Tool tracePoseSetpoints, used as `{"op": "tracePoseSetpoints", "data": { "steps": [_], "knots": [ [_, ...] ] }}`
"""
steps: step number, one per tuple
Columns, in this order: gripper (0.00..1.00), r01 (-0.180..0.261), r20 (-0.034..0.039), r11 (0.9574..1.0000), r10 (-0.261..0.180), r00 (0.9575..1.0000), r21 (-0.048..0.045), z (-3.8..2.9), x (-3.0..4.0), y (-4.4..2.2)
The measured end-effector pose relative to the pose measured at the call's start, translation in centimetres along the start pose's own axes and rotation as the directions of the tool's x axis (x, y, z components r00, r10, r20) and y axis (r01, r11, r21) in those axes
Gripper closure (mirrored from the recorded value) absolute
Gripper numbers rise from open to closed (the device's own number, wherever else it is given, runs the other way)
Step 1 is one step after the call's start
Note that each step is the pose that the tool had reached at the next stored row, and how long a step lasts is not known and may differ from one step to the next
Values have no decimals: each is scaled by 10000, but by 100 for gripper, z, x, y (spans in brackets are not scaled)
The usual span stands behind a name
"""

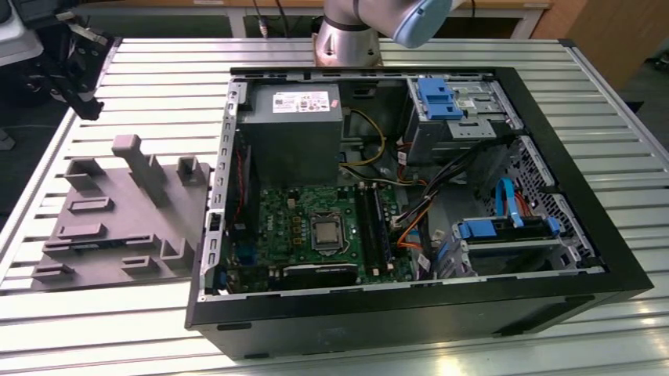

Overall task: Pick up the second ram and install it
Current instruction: 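Reach for the second ram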

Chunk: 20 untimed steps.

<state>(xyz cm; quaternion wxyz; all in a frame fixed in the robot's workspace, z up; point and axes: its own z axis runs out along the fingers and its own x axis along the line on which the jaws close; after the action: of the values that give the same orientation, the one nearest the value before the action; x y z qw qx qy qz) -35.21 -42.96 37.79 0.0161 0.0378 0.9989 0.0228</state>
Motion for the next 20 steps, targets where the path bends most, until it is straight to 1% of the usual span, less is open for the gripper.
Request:
{"op": "tracePoseSetpoints", "data": {
  "steps": [20],
  "knots": [
    [89, 0, 0, 10000, 0, 10000, -1, 23, 50, -53]
  ]
}}
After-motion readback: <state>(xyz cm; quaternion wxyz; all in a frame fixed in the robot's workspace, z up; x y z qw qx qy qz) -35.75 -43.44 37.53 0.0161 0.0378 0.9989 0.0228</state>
